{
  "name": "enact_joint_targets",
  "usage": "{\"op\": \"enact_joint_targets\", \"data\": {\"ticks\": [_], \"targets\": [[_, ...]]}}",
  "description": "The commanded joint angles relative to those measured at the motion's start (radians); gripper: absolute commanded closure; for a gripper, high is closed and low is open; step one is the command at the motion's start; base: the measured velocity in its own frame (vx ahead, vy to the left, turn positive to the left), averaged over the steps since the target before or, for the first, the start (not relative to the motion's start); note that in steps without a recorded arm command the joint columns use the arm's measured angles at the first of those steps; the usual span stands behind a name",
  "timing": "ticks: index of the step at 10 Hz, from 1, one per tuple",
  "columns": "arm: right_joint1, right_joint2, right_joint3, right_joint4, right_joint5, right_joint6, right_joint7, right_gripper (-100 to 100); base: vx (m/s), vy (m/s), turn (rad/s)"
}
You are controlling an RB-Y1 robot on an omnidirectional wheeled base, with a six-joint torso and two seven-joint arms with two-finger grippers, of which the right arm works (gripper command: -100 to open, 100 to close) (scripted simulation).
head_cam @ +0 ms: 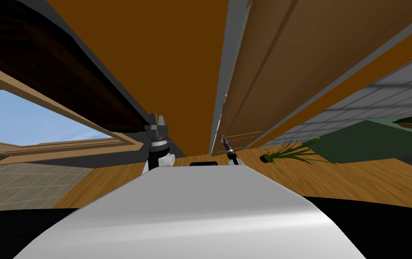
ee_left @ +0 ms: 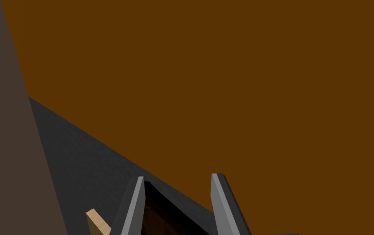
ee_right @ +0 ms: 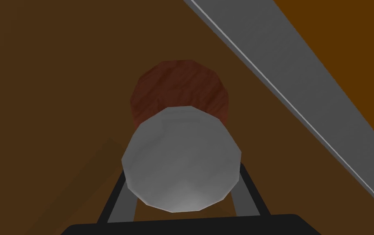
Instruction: Pull the door open
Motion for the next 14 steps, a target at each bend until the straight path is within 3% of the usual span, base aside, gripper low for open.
{"op": "enact_joint_targets", "data": {"ticks": [1, 7, 14], "targets": [[0.011, 0.014, 0.028, -0.009, -0.010, 0.011, -0.050, 100, -0.028, 0.005, 0.068], [0.001, 0.003, 0.044, 0.005, -0.065, 0.011, -0.182, 100, -0.034, -0.004, 0.067], [0.001, 0.003, 0.044, 0.005, -0.065, 0.011, -0.182, 100, -0.003, -0.004, 0.003]]}}
